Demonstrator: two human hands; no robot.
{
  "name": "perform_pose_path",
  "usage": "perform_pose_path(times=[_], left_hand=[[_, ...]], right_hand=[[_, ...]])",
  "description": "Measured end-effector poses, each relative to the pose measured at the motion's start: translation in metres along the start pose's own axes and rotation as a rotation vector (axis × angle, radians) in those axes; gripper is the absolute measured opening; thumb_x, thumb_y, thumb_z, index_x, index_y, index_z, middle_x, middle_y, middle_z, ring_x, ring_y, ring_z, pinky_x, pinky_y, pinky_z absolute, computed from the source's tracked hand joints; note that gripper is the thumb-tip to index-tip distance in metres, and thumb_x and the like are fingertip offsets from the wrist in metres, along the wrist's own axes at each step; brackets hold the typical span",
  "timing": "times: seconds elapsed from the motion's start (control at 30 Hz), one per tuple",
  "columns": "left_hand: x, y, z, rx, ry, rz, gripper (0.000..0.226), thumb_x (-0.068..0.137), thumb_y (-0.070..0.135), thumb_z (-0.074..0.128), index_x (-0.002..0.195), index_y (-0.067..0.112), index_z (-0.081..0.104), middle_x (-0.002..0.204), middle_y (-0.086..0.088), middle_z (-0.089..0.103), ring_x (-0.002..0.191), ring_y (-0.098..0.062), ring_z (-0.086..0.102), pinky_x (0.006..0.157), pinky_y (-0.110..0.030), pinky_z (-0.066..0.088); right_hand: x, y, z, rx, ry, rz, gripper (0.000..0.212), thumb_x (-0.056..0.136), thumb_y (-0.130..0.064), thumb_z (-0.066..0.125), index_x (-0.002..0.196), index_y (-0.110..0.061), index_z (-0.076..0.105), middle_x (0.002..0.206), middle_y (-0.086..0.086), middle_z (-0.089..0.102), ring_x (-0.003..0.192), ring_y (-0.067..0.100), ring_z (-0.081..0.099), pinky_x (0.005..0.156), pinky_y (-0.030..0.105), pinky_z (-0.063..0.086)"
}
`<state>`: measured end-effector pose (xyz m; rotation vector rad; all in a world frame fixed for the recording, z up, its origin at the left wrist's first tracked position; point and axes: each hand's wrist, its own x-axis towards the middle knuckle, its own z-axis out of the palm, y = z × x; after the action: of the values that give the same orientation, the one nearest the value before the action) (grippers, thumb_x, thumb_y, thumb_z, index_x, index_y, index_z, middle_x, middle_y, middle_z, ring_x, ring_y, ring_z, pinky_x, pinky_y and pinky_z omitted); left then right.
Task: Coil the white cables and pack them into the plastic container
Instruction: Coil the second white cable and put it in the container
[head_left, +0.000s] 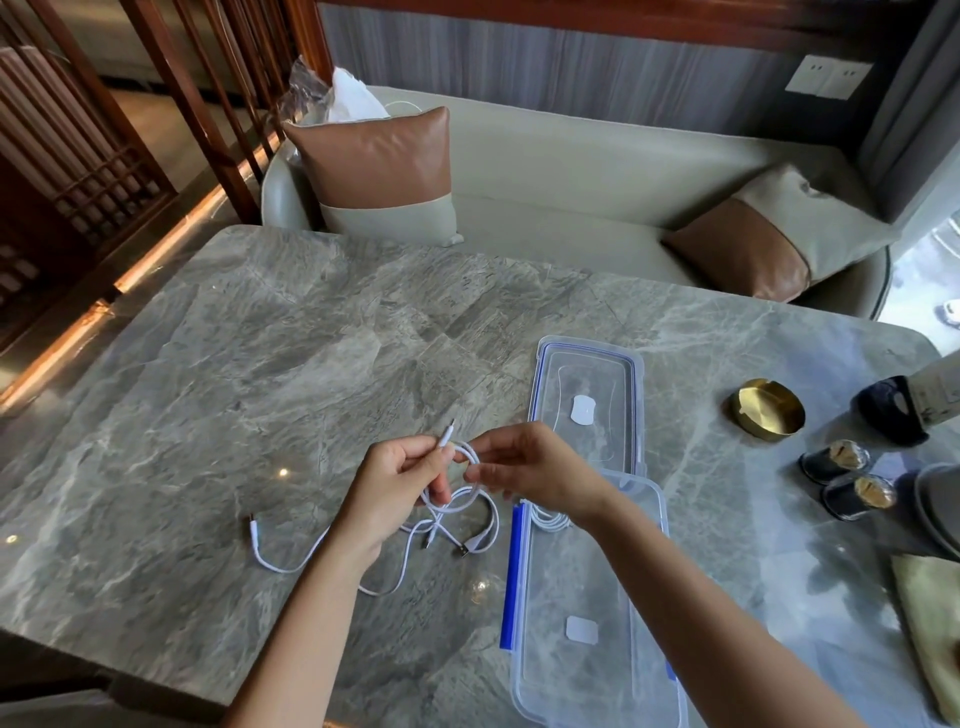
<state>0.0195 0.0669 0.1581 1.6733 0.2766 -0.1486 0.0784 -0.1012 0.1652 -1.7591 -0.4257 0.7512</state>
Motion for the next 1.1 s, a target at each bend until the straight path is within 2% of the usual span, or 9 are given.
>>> perform_pose_path(times=[0.13, 0.33, 0.43, 0.53, 0.67, 0.77, 0.83, 0.97, 1.1], left_hand=[[-0.002, 0.003, -0.002, 0.090, -0.045, 0.010, 0.012, 0.087, 0.015, 0.061, 0.094, 0.006, 0.062, 0.053, -0.003, 0.066, 0.052, -0.008, 0.058, 0.059, -0.013, 0.044], [-0.003, 0.004, 0.004, 0.279, 0.097, 0.101, 0.027, 0.083, 0.024, 0.067, 0.101, 0.027, 0.048, 0.063, 0.004, 0.073, 0.060, -0.013, 0.065, 0.062, -0.017, 0.044], [-0.002, 0.005, 0.002, 0.370, 0.078, 0.118, 0.013, 0.083, 0.027, 0.067, 0.093, 0.026, 0.061, 0.064, 0.008, 0.073, 0.064, -0.014, 0.068, 0.069, -0.030, 0.051], [-0.001, 0.005, 0.001, 0.498, 0.126, 0.159, 0.007, 0.080, 0.030, 0.069, 0.085, 0.025, 0.068, 0.064, 0.009, 0.072, 0.064, -0.011, 0.068, 0.068, -0.038, 0.054], [0.000, 0.007, 0.002, 0.655, 0.262, 0.200, 0.013, 0.073, 0.041, 0.073, 0.079, 0.029, 0.069, 0.064, 0.012, 0.066, 0.061, -0.006, 0.060, 0.056, -0.030, 0.046], [0.002, 0.004, 0.002, 0.733, 0.301, 0.256, 0.017, 0.069, 0.045, 0.076, 0.071, 0.030, 0.067, 0.070, 0.011, 0.054, 0.062, -0.009, 0.051, 0.051, -0.029, 0.040], [0.005, 0.001, 0.001, 0.727, 0.284, 0.283, 0.018, 0.067, 0.045, 0.077, 0.070, 0.030, 0.066, 0.075, 0.010, 0.049, 0.067, -0.009, 0.051, 0.054, -0.031, 0.042], [0.009, -0.003, -0.003, 0.520, 0.132, 0.205, 0.023, 0.065, 0.046, 0.077, 0.067, 0.026, 0.065, 0.065, 0.009, 0.064, 0.062, -0.008, 0.060, 0.064, -0.037, 0.050], [0.010, -0.008, -0.003, 0.383, -0.016, 0.124, 0.023, 0.066, 0.048, 0.075, 0.066, 0.027, 0.068, 0.052, 0.009, 0.059, 0.050, -0.003, 0.046, 0.056, -0.030, 0.039]], right_hand=[[0.003, -0.001, -0.002, -0.189, 0.048, -0.025, 0.010, 0.084, -0.010, 0.067, 0.092, -0.008, 0.072, 0.067, 0.003, 0.067, 0.051, 0.008, 0.056, 0.053, 0.020, 0.051], [-0.001, 0.001, 0.004, -0.286, 0.147, -0.090, 0.015, 0.083, -0.007, 0.062, 0.087, -0.018, 0.070, 0.060, 0.005, 0.065, 0.049, 0.015, 0.057, 0.056, 0.030, 0.052], [-0.003, 0.001, 0.002, -0.343, 0.165, -0.119, 0.018, 0.083, -0.008, 0.060, 0.087, -0.022, 0.071, 0.065, 0.012, 0.067, 0.052, 0.021, 0.059, 0.060, 0.033, 0.052], [-0.004, 0.000, -0.001, -0.363, 0.156, -0.126, 0.019, 0.082, -0.007, 0.061, 0.087, -0.021, 0.073, 0.062, 0.006, 0.066, 0.048, 0.007, 0.054, 0.060, 0.028, 0.050], [-0.005, 0.000, -0.005, -0.348, 0.150, -0.130, 0.019, 0.083, -0.008, 0.062, 0.089, -0.021, 0.074, 0.059, -0.004, 0.062, 0.048, 0.002, 0.053, 0.059, 0.023, 0.049], [-0.004, 0.001, -0.007, -0.348, 0.146, -0.132, 0.020, 0.083, -0.008, 0.062, 0.089, -0.023, 0.074, 0.065, 0.002, 0.068, 0.053, 0.004, 0.058, 0.061, 0.027, 0.054], [-0.002, 0.002, -0.008, -0.366, 0.139, -0.131, 0.020, 0.083, -0.008, 0.063, 0.089, -0.024, 0.074, 0.065, 0.001, 0.069, 0.054, 0.001, 0.059, 0.063, 0.026, 0.054], [0.001, 0.005, -0.008, -0.430, 0.152, -0.143, 0.017, 0.085, -0.012, 0.063, 0.094, -0.022, 0.073, 0.068, -0.009, 0.067, 0.058, -0.006, 0.057, 0.066, 0.016, 0.046], [0.000, 0.007, -0.004, -0.479, 0.200, -0.159, 0.019, 0.085, -0.012, 0.062, 0.099, -0.020, 0.073, 0.085, -0.001, 0.074, 0.064, -0.006, 0.054, 0.067, 0.014, 0.042]])
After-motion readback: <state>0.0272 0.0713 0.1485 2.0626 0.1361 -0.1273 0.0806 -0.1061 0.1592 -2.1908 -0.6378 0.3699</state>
